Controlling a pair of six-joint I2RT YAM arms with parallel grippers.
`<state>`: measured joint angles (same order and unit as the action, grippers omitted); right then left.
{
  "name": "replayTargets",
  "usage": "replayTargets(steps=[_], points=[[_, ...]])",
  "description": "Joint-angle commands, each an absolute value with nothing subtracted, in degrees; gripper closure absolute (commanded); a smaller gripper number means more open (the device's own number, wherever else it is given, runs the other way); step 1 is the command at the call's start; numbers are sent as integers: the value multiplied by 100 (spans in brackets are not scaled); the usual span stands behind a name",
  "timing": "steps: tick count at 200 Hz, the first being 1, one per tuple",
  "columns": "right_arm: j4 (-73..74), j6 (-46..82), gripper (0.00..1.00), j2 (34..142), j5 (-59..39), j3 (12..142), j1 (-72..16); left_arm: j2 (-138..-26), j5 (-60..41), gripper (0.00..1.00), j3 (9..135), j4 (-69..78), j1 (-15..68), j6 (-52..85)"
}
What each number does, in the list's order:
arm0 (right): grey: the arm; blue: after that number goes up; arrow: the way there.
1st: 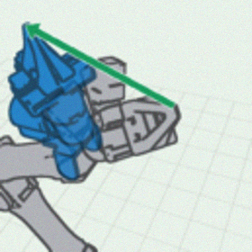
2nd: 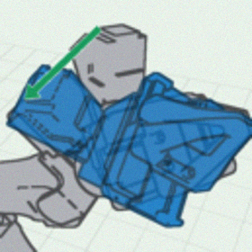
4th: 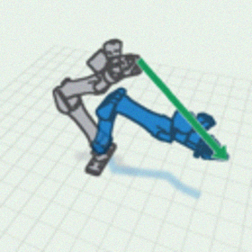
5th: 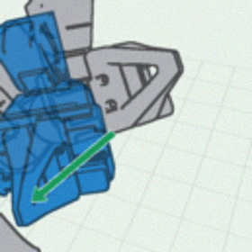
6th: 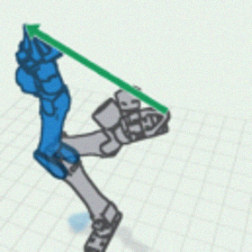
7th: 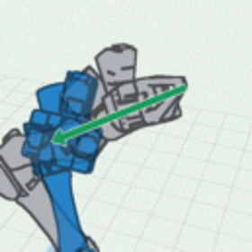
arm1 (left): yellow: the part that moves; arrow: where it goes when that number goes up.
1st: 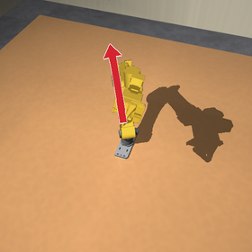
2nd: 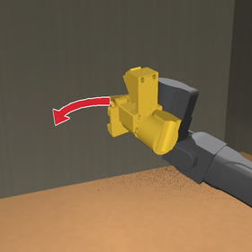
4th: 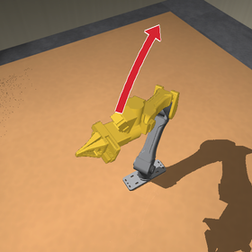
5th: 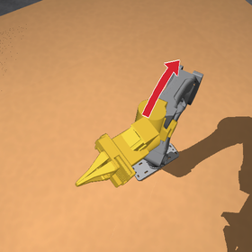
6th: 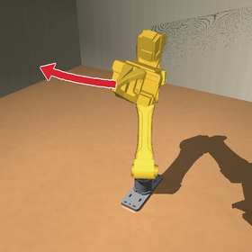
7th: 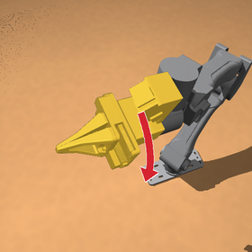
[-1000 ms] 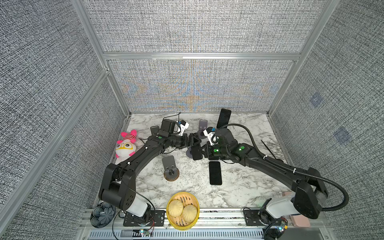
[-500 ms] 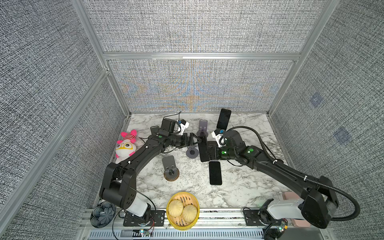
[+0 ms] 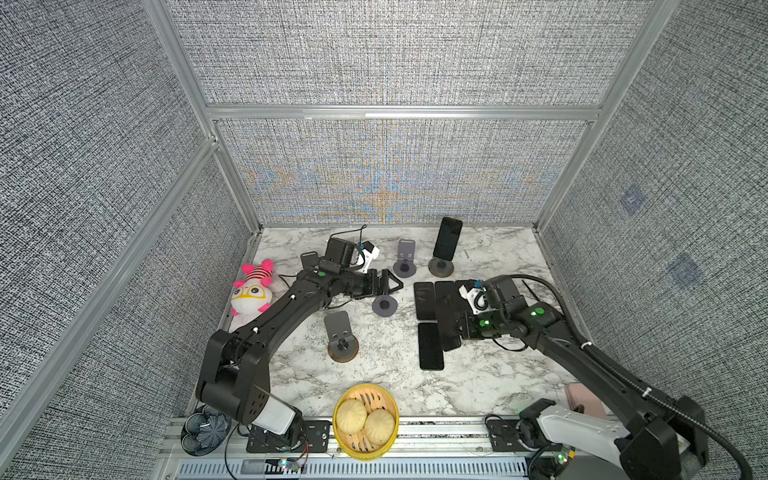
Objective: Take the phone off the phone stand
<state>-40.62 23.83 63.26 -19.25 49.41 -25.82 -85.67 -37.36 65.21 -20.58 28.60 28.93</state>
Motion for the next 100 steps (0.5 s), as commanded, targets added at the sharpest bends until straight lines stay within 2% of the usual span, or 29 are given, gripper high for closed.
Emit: replayTargets(steps=[1, 47, 100], points=[[-4766, 2350, 100, 6087, -2015, 4780, -2460, -8346, -3068, 2, 6193, -1910, 3248, 3127], [-5000, 2495, 100, 5654, -2086, 4245, -2192, -8065, -2426, 2, 5650, -1269, 4130, 3559], [-4034, 2470, 100, 5808, -3100, 3721, -1697, -8537, -1917, 1, 4853, 136, 4759, 4388]])
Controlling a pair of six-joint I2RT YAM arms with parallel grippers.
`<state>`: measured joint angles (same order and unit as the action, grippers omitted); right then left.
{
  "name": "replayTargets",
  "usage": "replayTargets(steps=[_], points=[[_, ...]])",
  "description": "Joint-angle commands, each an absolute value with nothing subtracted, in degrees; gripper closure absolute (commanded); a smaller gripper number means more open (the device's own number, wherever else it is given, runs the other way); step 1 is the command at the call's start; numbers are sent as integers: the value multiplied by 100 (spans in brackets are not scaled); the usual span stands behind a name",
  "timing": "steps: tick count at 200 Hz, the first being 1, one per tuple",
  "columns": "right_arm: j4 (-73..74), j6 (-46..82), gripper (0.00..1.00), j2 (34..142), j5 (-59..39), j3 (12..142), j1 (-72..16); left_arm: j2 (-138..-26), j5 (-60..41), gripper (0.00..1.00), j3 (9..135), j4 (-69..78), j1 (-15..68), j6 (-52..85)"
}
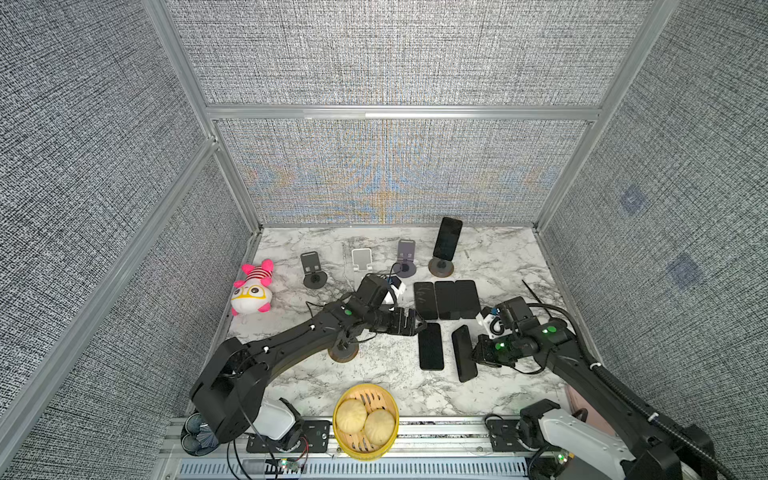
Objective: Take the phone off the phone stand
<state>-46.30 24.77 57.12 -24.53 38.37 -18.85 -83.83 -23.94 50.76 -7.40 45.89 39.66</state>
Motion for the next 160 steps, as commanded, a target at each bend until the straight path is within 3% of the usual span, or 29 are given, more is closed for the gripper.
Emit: replayTargets(steps=[1, 67, 160], points=[[-4021, 2470, 100, 5813, -3110, 3715, -1697, -8549, -1908, 1, 4844, 152, 4775, 4400], [-3761, 2264, 100, 6257, -3489, 3630, -1470, -9240, -1752, 1, 4511, 1349, 5110, 5174], [-3265, 2198, 100, 6590, -3412, 3520, -1376, -9735, -1664, 1, 4649, 1451, 5185, 5209]])
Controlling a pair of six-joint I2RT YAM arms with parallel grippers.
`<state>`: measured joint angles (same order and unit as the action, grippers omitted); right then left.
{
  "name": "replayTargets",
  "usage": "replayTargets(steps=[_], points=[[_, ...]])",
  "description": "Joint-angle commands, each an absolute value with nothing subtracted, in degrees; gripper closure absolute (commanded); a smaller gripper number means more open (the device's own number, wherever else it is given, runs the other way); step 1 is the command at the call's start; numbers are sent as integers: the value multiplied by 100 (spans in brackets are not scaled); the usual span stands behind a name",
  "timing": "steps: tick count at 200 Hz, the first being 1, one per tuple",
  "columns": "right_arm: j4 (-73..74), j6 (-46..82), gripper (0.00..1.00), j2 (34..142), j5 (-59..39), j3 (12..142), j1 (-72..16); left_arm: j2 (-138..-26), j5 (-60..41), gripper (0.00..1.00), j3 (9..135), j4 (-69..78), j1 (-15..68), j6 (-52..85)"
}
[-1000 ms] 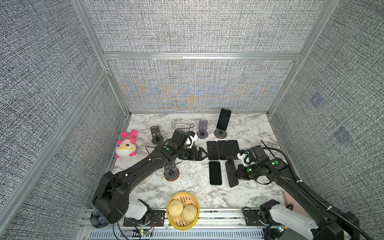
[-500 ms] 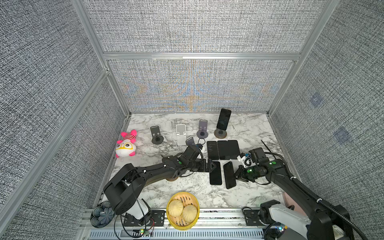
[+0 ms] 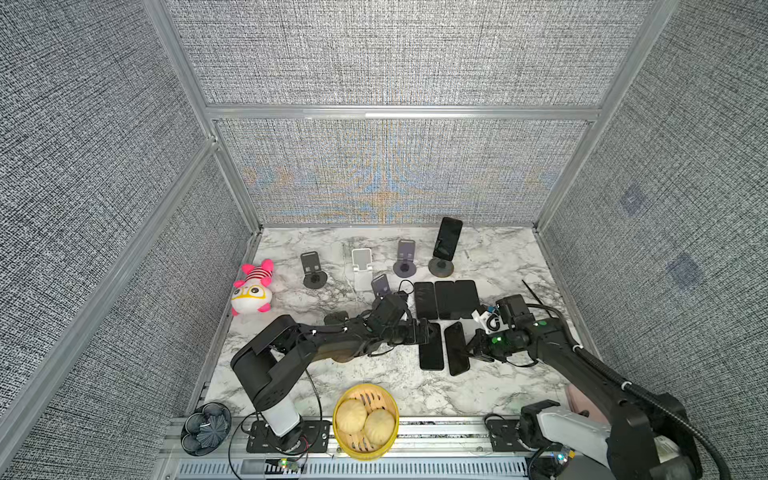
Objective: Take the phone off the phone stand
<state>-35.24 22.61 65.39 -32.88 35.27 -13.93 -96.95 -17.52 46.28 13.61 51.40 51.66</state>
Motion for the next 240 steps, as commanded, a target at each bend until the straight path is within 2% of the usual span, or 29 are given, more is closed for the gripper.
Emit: replayTargets(steps=[1, 130, 240], points=[[-3258, 2198, 100, 6591, -3411, 3522, -1374, -9732, -1658, 1, 4654, 1451, 5185, 5210], [-2729, 2243, 100, 7009, -3400, 3323, -1317, -9918, -1444, 1, 4640, 1503, 5291, 5304], [-2918, 2081, 99, 7304, -2945, 3376, -1288, -9990, -1299, 1, 4667, 1546, 5335, 5343]])
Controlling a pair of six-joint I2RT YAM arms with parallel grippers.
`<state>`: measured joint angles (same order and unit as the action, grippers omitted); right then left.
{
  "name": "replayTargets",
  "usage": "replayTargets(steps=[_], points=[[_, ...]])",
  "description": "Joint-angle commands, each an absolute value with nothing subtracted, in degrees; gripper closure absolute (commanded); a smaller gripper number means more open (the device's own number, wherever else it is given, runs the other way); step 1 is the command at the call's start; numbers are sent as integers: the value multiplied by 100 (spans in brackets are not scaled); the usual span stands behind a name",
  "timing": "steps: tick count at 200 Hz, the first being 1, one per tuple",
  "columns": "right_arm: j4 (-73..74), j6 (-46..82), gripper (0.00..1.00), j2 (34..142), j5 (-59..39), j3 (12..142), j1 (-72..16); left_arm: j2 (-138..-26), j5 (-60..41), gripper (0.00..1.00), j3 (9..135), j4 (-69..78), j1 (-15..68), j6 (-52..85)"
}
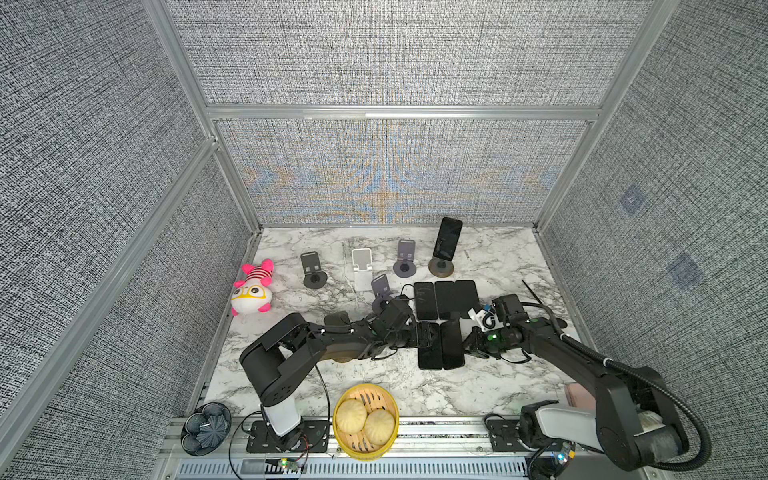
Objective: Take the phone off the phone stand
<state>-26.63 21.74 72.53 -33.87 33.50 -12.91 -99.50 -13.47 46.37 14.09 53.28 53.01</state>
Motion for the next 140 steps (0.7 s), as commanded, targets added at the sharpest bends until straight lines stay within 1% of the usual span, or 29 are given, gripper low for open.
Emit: replayTargets(steps=[1, 49, 140], points=[[-2914, 2082, 99, 7304, -2945, 3375, -1290, -9987, -1304, 1, 4667, 1547, 5335, 5343], [-2918, 2065, 96, 7439, -2835, 3366, -1249, -10112, -1370, 1, 4683, 1731, 5384, 5463], [-2936, 2006, 86, 7795, -2674, 3384, -1033, -10195, -1372, 1, 4756, 1705, 5467, 5509]])
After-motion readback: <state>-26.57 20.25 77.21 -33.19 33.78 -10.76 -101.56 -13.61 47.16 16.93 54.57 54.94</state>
